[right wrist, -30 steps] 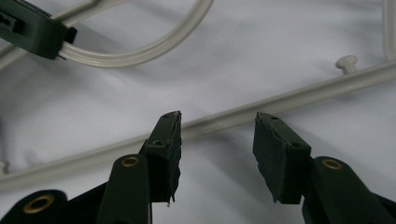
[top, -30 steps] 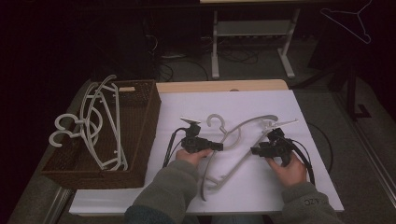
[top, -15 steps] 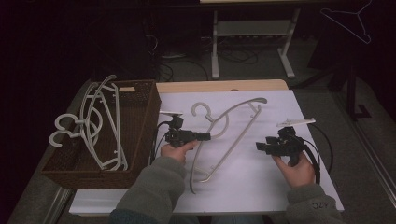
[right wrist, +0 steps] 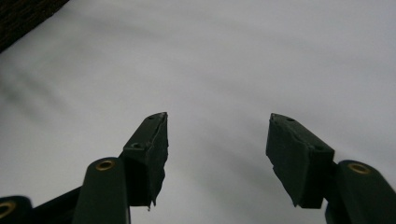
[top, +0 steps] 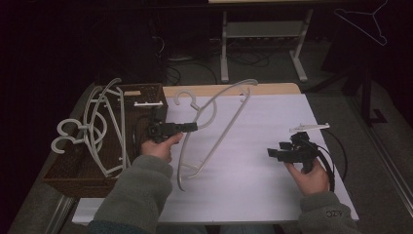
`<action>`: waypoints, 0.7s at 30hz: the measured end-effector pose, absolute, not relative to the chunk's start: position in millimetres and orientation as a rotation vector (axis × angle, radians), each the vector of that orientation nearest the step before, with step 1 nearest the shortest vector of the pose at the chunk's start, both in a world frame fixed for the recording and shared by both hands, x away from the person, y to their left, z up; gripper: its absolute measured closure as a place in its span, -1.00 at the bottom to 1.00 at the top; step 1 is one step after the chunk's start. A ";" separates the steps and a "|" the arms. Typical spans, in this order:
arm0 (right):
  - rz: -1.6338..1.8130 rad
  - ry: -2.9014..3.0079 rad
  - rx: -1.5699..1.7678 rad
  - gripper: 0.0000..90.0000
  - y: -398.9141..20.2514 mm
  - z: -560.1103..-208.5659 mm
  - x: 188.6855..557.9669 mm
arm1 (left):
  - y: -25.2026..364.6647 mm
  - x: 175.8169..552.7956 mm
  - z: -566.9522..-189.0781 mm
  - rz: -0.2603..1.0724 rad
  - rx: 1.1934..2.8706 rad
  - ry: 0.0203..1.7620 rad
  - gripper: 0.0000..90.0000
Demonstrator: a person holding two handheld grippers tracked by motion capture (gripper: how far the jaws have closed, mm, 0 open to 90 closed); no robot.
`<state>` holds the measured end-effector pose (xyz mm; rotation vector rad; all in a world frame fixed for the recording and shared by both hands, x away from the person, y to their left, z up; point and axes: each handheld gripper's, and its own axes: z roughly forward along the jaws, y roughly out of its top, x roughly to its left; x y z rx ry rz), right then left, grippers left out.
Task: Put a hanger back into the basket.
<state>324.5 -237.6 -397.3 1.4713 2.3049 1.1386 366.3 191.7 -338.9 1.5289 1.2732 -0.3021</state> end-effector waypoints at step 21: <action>1.116 2.303 1.468 -0.23 -240.6 -397.8 325.4 | 261.2 361.7 -314.2 -0.194 1.391 1.335 0.79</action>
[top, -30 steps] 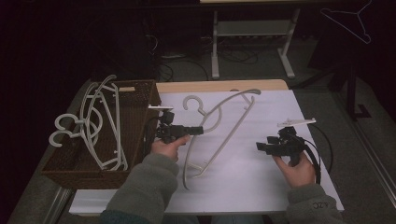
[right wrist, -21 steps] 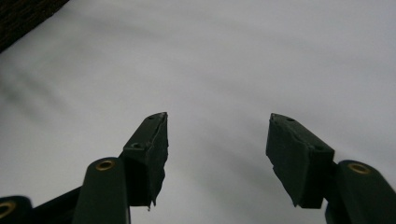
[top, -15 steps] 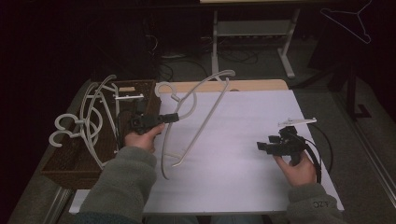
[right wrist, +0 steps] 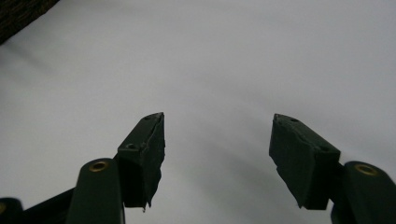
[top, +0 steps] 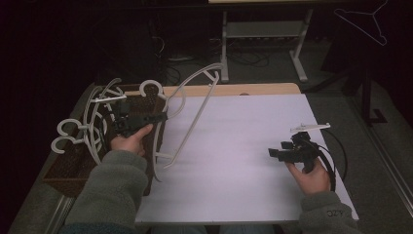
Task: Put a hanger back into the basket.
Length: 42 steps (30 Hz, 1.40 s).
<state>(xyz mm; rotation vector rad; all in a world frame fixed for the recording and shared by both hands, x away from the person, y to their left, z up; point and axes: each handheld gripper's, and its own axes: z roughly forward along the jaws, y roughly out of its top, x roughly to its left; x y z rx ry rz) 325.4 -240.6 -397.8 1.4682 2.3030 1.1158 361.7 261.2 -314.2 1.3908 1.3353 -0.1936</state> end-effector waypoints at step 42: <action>1.115 2.318 1.457 -0.25 -240.2 -399.9 328.1 | 429.5 331.6 -337.8 0.078 1.024 1.641 0.79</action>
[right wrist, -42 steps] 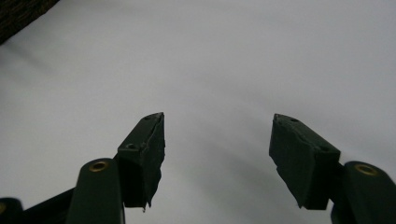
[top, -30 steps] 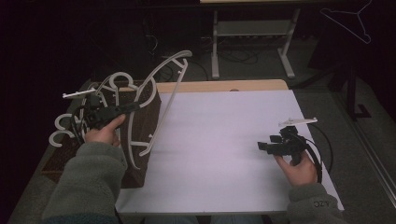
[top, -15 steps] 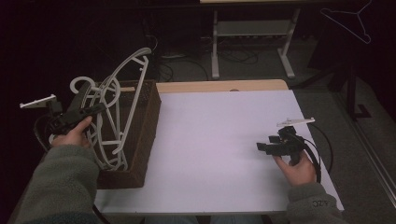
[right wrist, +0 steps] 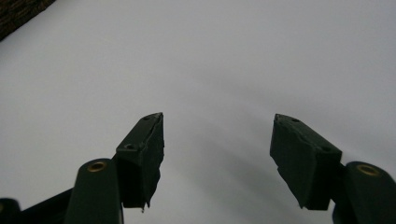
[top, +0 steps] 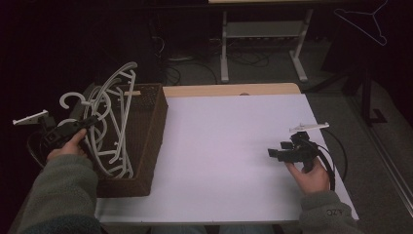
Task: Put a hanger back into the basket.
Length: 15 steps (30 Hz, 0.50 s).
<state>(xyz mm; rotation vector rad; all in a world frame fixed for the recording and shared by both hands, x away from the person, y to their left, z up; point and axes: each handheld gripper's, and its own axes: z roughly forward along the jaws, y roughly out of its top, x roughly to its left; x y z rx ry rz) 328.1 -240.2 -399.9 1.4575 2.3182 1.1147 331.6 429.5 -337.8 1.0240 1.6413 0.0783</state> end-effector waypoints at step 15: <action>1.107 2.322 1.451 -0.25 -237.1 -399.7 327.1 | 430.8 324.0 -345.8 0.159 1.121 1.759 0.76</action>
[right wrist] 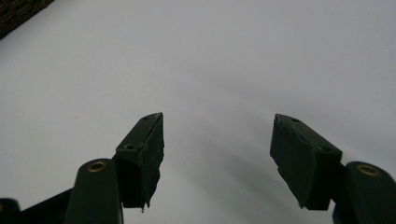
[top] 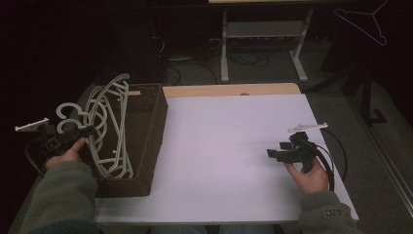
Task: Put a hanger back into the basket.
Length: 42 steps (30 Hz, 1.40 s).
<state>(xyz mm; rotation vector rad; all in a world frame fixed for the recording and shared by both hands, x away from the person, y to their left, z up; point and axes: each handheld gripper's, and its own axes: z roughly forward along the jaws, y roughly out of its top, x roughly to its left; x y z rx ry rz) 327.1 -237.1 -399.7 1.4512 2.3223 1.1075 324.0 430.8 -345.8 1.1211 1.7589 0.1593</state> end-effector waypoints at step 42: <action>1.138 2.305 1.423 -0.34 -239.3 -394.3 318.7 | 368.6 304.4 -316.9 0.160 1.434 1.483 0.32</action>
